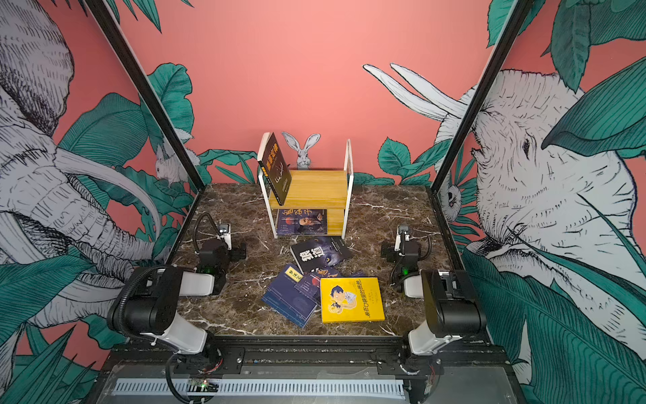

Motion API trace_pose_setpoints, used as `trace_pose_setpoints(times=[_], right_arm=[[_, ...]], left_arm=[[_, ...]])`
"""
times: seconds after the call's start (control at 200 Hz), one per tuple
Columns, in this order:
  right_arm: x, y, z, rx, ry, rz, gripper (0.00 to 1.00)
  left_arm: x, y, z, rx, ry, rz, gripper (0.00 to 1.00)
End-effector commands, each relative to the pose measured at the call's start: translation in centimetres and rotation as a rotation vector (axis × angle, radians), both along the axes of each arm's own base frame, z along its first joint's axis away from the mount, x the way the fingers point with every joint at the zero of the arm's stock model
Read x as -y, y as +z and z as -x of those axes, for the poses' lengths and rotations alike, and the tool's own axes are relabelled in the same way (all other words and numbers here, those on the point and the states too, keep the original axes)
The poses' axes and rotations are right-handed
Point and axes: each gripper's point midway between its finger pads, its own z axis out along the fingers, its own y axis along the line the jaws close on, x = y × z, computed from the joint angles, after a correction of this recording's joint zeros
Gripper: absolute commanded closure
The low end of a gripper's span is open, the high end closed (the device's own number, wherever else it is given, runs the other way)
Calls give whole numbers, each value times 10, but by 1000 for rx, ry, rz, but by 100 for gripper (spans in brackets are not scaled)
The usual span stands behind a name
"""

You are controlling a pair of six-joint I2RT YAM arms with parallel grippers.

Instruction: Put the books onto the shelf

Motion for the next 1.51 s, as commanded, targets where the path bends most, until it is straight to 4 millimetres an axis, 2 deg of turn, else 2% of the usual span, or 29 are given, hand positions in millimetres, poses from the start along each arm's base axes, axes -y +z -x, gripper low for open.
trace_pose_setpoints(times=[0.0,0.45,0.55,1.11,1.18,1.19,1.245,1.34,1.405,1.5], right_arm=[[-1,11,-2,40,7,-3,1],[-1,11,-3,40,7,-2,1],[-11,9,-4,26,65,-6,1],[-11,9,-5,26,66,-8,1],[-7,12,-4,36,46,-3,1],[-7,12,-4,37,42,-4,1],[-6,18,-1,49,35,-3,1],[-8,34,5,69,34,25,1],[-13,47,9,79,37,58,1],[-22,70,15,104,44,82,1]], left_arm=[[1,13,-3,40,0,1,0],[1,13,-4,50,0,0,0],[0,13,-4,49,2,-1,0],[1,13,-2,39,1,3,1],[1,26,-6,59,0,-3,0],[1,23,-5,38,-2,-5,0],[4,33,-7,1,-23,-6,1],[12,50,-14,-49,-69,-9,1],[13,68,-17,-89,-67,7,0],[17,86,-8,-204,-60,54,0]])
